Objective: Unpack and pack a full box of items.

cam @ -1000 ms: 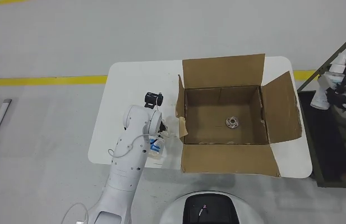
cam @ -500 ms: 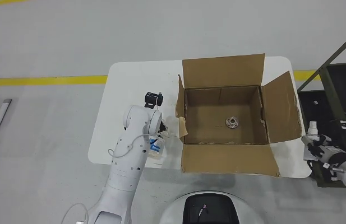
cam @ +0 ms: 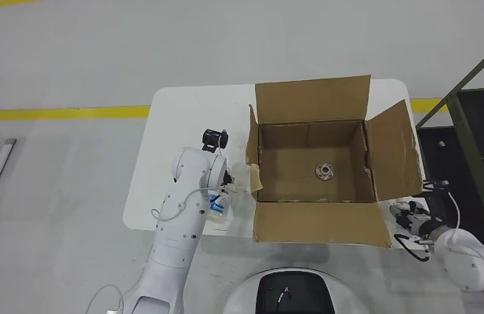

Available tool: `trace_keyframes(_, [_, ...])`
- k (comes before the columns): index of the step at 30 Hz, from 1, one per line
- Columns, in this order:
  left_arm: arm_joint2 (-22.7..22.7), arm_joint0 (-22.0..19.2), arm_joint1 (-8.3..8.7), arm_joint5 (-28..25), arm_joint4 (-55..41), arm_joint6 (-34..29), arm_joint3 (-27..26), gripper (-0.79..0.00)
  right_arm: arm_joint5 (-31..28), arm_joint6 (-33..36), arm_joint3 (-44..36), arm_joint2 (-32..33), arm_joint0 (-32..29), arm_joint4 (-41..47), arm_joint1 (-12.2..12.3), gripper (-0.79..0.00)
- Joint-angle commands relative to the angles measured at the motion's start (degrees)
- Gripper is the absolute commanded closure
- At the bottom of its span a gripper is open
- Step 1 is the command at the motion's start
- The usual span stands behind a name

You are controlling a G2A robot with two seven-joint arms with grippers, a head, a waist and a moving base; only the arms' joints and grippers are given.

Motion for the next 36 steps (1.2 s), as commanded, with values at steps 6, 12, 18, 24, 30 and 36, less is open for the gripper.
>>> trace_keyframes(6, [0.0,0.0,0.0,0.0,0.0,0.0,0.0,-0.785,0.5,0.3,1.4,-1.8,1.4,-1.3,0.1,-0.252])
trace_keyframes(12, [0.0,0.0,0.0,0.0,0.0,0.0,0.0,-0.785,0.6,0.6,2.2,-2.0,2.0,-1.7,0.2,-0.342])
trace_keyframes(18, [0.0,0.0,0.0,0.0,0.0,0.0,0.0,-0.785,0.9,0.7,2.8,-2.1,2.8,-1.7,0.2,-0.388])
trace_keyframes(24, [0.0,0.0,0.0,0.0,0.0,0.0,0.0,-0.785,2.8,-0.6,1.1,-0.2,3.4,-0.6,0.3,-0.514])
trace_keyframes(30, [0.0,0.0,0.0,0.0,0.0,0.0,0.0,-0.785,7.8,-6.0,-8.5,8.5,4.0,4.1,0.3,-0.283])
trace_keyframes(36, [0.0,0.0,0.0,0.0,0.0,0.0,0.0,-0.785,8.9,-12.9,-20.2,12.0,6.9,11.0,0.0,0.0])
